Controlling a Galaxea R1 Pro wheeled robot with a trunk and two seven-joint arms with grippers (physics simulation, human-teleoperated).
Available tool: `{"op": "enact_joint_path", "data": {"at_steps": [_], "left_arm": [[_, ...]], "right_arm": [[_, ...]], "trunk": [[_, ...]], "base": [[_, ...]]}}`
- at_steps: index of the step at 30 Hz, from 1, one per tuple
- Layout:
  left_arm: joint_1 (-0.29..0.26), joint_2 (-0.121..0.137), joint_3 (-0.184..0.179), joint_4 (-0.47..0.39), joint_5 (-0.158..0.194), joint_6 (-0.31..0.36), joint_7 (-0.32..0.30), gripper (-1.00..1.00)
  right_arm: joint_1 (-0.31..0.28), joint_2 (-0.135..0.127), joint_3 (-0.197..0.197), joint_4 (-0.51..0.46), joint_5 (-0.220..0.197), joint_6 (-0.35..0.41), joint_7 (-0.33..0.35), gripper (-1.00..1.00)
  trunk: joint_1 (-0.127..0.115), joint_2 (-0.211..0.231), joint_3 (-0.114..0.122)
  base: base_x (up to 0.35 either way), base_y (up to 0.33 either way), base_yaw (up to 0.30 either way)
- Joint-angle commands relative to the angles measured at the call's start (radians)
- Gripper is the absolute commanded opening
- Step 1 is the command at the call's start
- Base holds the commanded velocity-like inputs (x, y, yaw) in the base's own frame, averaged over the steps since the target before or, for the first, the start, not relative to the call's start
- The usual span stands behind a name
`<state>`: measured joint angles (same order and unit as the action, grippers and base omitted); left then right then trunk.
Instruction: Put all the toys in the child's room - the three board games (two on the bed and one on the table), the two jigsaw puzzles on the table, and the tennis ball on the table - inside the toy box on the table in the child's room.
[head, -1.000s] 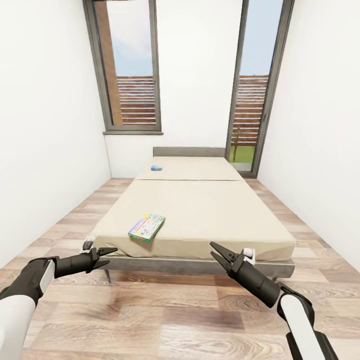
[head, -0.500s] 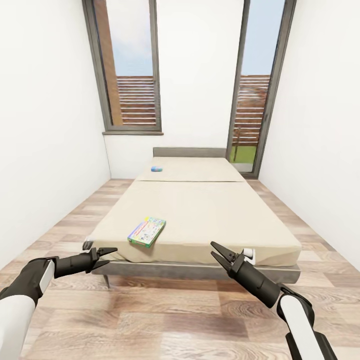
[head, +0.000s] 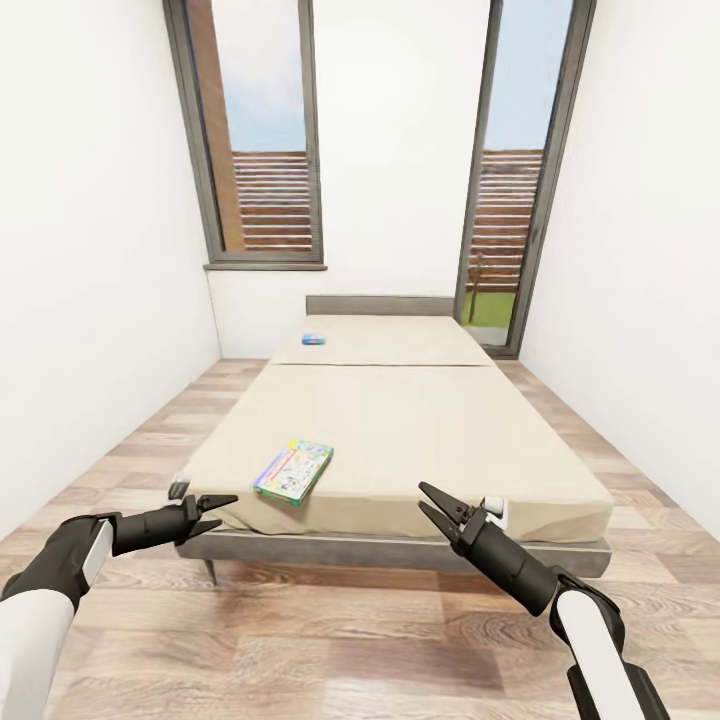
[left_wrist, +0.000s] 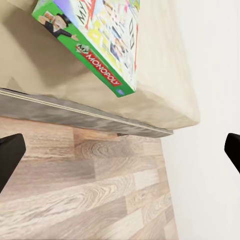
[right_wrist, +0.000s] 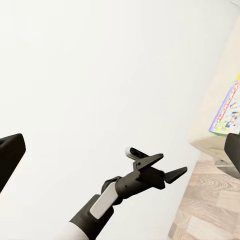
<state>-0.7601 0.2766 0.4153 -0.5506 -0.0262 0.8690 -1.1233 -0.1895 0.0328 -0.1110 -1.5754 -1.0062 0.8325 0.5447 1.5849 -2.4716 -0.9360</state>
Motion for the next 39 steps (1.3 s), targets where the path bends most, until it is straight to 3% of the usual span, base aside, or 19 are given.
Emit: {"op": "enact_joint_path", "data": {"at_steps": [1, 9, 19, 39], "left_arm": [[-0.001, -0.001, 0.003, 0.000, -0.003, 0.009, -0.004, 1.00], [-0.001, -0.003, 0.003, 0.000, -0.003, 0.008, -0.003, 1.00], [-0.001, -0.004, 0.003, 0.000, -0.003, 0.008, -0.003, 1.00], [-0.001, -0.004, 0.002, 0.000, -0.003, 0.008, -0.003, 1.00]], "right_arm": [[-0.001, 0.002, -0.002, 0.000, 0.000, 0.007, 0.002, 1.00], [-0.001, 0.027, -0.001, 0.000, 0.001, 0.007, 0.021, 1.00], [-0.001, 0.030, -0.001, 0.000, 0.001, 0.007, 0.023, 1.00], [-0.001, 0.030, -0.001, 0.000, 0.001, 0.007, 0.023, 1.00]], "trunk": [[0.000, 0.000, -0.001], [0.000, 0.000, -0.001], [0.000, 0.000, -0.001], [0.000, 0.000, -0.001]], "base": [[0.000, -0.056, 0.000], [0.000, -0.188, 0.000], [0.001, -0.152, 0.000], [0.074, -0.008, 0.000]]}}
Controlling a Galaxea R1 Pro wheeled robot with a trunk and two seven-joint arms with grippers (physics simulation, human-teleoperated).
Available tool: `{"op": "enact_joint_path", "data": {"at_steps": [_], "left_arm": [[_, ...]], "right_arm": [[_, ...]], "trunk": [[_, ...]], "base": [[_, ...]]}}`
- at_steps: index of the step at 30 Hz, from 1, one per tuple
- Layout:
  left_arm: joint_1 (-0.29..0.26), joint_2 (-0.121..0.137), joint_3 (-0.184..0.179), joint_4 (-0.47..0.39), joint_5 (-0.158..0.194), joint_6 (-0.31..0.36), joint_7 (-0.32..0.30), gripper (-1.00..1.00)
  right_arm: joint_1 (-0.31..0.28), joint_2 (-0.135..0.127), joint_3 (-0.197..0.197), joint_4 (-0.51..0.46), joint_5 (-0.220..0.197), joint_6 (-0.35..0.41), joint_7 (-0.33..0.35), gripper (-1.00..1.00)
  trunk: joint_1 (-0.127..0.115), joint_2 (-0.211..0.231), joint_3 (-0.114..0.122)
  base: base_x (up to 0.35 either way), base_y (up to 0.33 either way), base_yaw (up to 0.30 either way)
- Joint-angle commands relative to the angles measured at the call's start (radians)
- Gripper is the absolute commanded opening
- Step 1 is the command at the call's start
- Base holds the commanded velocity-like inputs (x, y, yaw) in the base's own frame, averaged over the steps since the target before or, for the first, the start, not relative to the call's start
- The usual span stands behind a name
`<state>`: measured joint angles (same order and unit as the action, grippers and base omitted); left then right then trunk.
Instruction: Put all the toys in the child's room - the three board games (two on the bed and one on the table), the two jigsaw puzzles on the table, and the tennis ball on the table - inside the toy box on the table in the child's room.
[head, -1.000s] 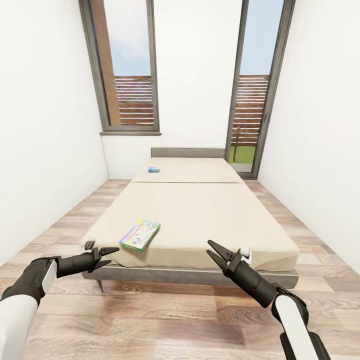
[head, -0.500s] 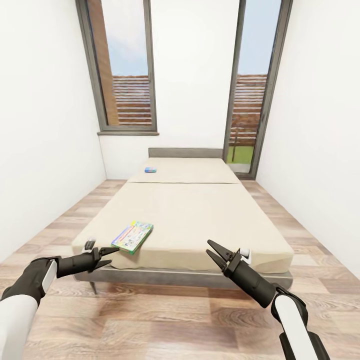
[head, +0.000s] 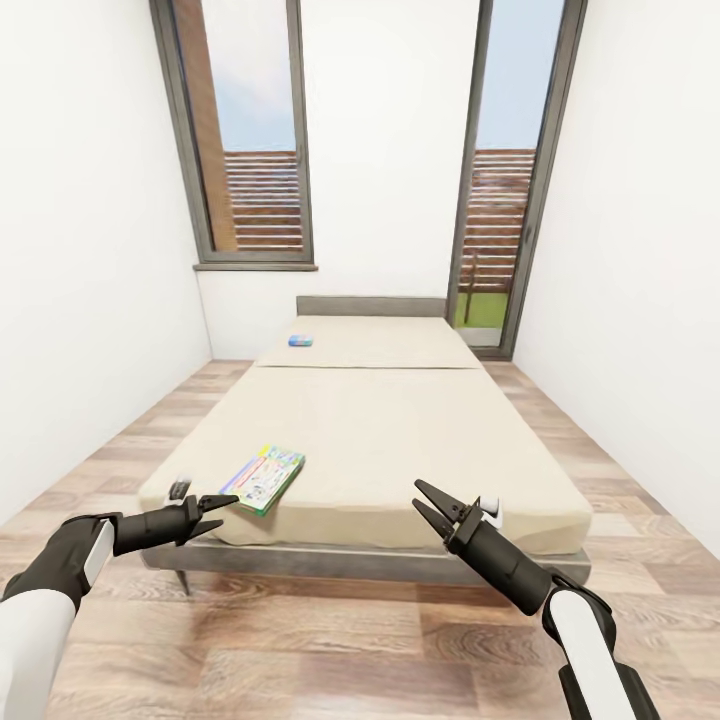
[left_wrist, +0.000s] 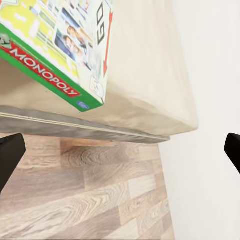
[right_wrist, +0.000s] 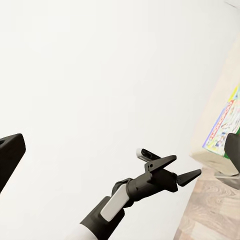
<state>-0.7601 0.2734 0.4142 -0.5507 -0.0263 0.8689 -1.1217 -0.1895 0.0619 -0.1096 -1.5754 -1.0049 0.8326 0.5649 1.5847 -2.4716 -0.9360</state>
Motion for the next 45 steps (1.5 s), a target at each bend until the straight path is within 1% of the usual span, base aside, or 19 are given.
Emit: {"op": "enact_joint_path", "data": {"at_steps": [1, 8, 27, 31, 45], "left_arm": [[-0.001, 0.000, 0.003, 0.000, -0.003, 0.009, -0.004, 1.00], [-0.001, 0.000, 0.004, 0.000, -0.003, 0.009, -0.004, 1.00], [-0.001, 0.000, 0.008, 0.000, -0.003, 0.010, -0.006, 1.00], [-0.001, 0.000, 0.007, 0.000, -0.003, 0.010, -0.006, 1.00], [-0.001, 0.000, 0.006, 0.000, -0.003, 0.010, -0.006, 1.00]], "right_arm": [[-0.001, 0.001, -0.002, 0.000, 0.000, 0.006, 0.003, 1.00], [-0.001, 0.001, -0.002, 0.000, 0.000, 0.006, 0.003, 1.00], [-0.001, 0.001, -0.002, 0.000, 0.000, 0.006, 0.003, 1.00], [-0.001, 0.001, -0.002, 0.000, 0.000, 0.006, 0.003, 1.00], [-0.001, 0.001, -0.002, 0.000, 0.000, 0.006, 0.003, 1.00]], "trunk": [[0.000, 0.000, -0.001], [0.000, 0.000, -0.001], [0.000, 0.000, -0.001], [0.015, -0.028, -0.014], [0.022, -0.032, -0.068]], "base": [[0.148, 0.000, 0.000], [0.106, 0.000, 0.000], [0.007, 0.000, 0.000], [0.000, 0.000, 0.000], [0.000, 0.000, 0.000]]}}
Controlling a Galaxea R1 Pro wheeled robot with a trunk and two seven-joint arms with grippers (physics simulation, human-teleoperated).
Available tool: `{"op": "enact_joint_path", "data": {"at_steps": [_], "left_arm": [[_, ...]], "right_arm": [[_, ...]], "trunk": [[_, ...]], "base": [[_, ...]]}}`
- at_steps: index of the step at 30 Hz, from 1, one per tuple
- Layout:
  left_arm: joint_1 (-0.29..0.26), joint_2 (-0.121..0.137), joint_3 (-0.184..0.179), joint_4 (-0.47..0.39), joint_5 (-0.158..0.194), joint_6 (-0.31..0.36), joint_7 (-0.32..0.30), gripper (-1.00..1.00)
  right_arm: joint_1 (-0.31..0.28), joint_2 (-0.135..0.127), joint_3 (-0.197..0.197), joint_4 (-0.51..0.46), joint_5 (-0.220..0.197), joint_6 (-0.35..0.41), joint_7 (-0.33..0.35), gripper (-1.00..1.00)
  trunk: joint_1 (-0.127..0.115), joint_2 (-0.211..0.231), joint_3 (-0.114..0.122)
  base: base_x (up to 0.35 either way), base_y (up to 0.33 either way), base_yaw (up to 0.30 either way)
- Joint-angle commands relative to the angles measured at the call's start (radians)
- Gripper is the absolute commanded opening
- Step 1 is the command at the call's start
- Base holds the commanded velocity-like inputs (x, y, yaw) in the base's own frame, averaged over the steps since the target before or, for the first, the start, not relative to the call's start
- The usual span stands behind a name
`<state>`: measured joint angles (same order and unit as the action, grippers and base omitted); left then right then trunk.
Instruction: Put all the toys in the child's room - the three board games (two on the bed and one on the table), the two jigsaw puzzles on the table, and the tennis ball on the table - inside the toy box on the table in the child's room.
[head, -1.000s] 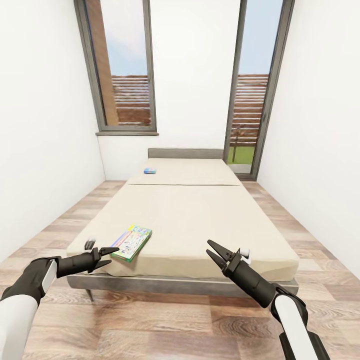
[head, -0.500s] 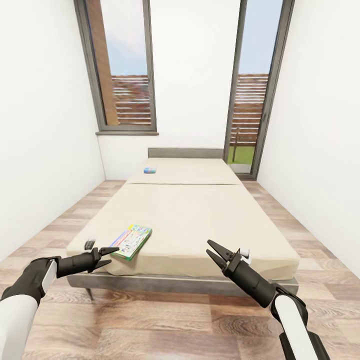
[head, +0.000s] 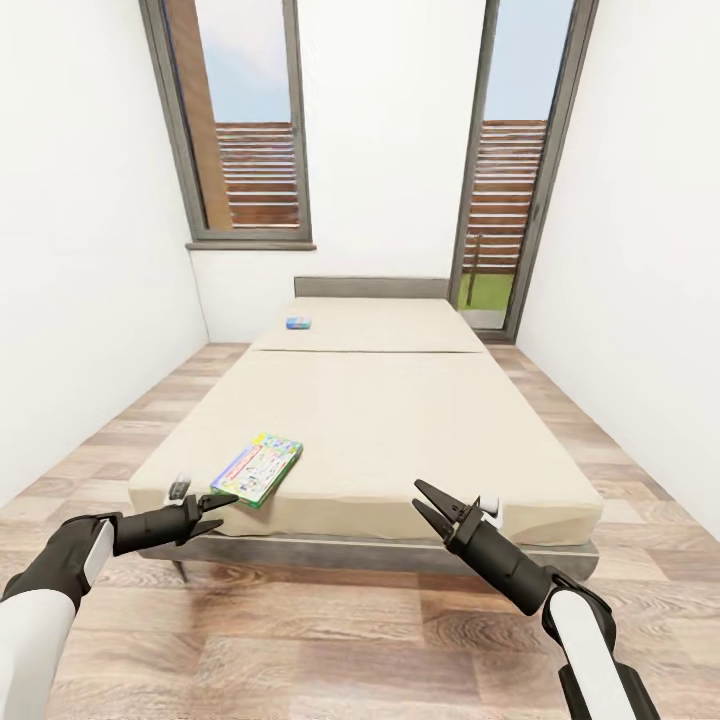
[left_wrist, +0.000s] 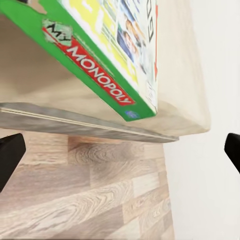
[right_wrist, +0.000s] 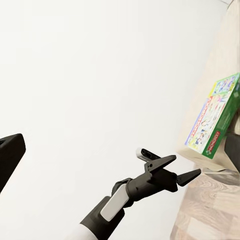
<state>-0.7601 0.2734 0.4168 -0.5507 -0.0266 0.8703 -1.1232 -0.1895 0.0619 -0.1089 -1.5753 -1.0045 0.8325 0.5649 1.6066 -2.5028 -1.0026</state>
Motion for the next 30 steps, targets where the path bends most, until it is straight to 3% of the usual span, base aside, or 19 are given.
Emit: {"op": "enact_joint_path", "data": {"at_steps": [1, 7, 20, 30], "left_arm": [[-0.001, 0.000, 0.004, 0.000, -0.003, 0.009, -0.004, 1.00], [-0.001, 0.000, 0.003, 0.000, -0.003, 0.009, -0.004, 1.00], [-0.001, 0.000, 0.003, 0.000, -0.003, 0.008, -0.005, 1.00], [-0.001, -0.001, 0.002, 0.000, -0.003, 0.007, -0.004, 1.00]], "right_arm": [[-0.001, 0.001, -0.002, 0.000, 0.000, 0.007, 0.003, 1.00], [-0.001, 0.001, -0.002, 0.000, 0.000, 0.007, 0.003, 1.00], [-0.001, 0.001, -0.002, 0.000, 0.000, 0.006, 0.003, 1.00], [-0.001, 0.001, -0.002, 0.000, 0.000, 0.006, 0.003, 1.00]], "trunk": [[0.000, -0.001, -0.005], [0.003, -0.002, -0.028], [0.003, -0.002, -0.028], [0.003, -0.002, -0.028]], "base": [[0.000, 0.000, 0.000], [0.000, 0.000, 0.000], [0.000, -0.008, 0.000], [0.000, -0.182, 0.000]]}}
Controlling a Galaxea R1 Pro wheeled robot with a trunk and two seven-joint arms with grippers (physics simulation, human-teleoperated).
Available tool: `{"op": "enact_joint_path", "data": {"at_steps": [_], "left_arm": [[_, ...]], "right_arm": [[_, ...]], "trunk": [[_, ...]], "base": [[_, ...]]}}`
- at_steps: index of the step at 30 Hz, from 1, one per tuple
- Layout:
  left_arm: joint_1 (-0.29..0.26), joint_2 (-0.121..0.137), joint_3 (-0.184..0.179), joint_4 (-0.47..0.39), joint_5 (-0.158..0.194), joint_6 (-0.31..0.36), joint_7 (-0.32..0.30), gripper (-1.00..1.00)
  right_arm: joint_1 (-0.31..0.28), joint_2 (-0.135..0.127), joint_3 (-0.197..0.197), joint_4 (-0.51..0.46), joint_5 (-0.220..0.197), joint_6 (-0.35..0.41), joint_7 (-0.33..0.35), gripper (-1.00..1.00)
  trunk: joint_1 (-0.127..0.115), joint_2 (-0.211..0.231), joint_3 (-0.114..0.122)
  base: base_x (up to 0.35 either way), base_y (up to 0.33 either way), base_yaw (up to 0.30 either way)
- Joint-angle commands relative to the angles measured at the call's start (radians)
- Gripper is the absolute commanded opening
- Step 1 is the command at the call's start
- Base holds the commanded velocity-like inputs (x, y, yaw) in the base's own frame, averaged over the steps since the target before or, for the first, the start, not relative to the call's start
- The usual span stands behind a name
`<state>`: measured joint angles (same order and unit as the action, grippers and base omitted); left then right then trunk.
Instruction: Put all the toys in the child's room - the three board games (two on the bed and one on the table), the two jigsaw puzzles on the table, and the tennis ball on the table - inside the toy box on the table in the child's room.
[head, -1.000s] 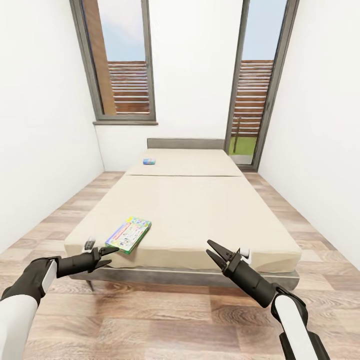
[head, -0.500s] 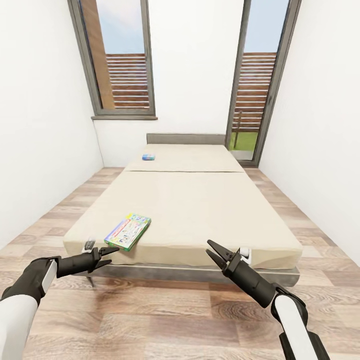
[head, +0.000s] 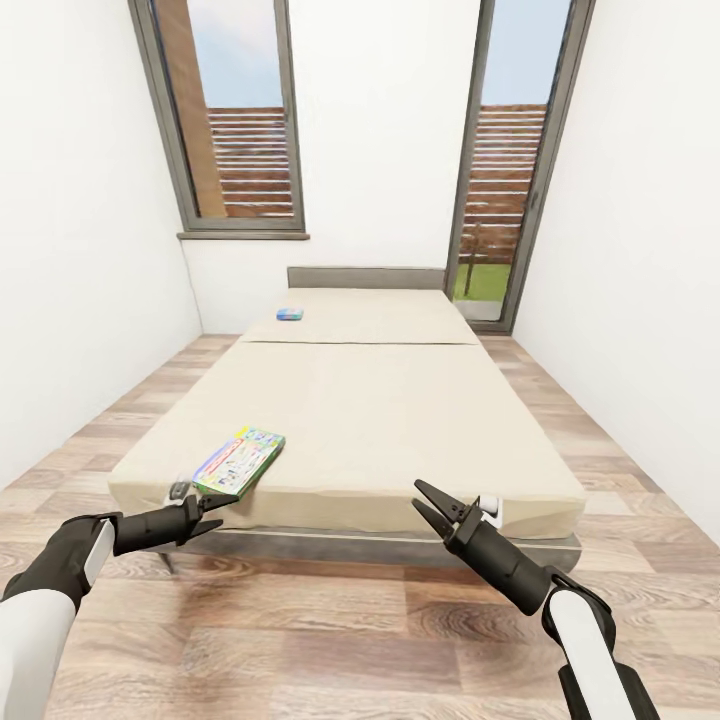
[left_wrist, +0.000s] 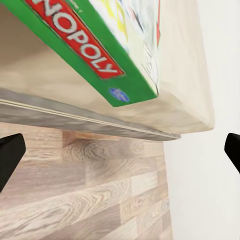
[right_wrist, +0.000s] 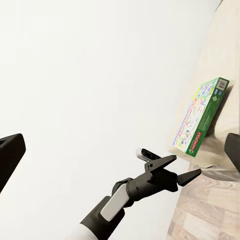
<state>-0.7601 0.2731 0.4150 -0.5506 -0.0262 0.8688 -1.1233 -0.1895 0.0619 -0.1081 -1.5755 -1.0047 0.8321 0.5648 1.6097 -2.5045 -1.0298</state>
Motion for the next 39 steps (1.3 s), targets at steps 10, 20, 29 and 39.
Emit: {"op": "enact_joint_path", "data": {"at_steps": [10, 20, 29, 39], "left_arm": [[-0.001, 0.000, 0.004, 0.000, -0.003, 0.009, -0.004, 1.00], [-0.001, 0.000, 0.004, 0.000, -0.003, 0.009, -0.004, 1.00], [-0.001, -0.001, 0.004, 0.000, -0.003, 0.009, -0.004, 1.00], [-0.001, -0.001, 0.004, 0.000, -0.003, 0.009, -0.003, 1.00]], "right_arm": [[-0.001, 0.001, -0.002, 0.000, 0.000, 0.007, 0.003, 1.00], [-0.001, 0.001, -0.002, 0.000, 0.001, 0.006, 0.003, 1.00], [-0.001, 0.001, -0.002, 0.000, 0.001, 0.006, 0.003, 1.00], [-0.001, 0.001, -0.002, 0.000, 0.001, 0.006, 0.003, 1.00]], "trunk": [[0.000, 0.000, -0.001], [0.000, 0.000, -0.001], [0.000, 0.000, -0.001], [0.000, 0.000, -0.001]], "base": [[0.001, -0.027, 0.000], [0.099, 0.016, 0.000], [0.016, 0.003, 0.000], [0.003, 0.000, 0.000]]}}
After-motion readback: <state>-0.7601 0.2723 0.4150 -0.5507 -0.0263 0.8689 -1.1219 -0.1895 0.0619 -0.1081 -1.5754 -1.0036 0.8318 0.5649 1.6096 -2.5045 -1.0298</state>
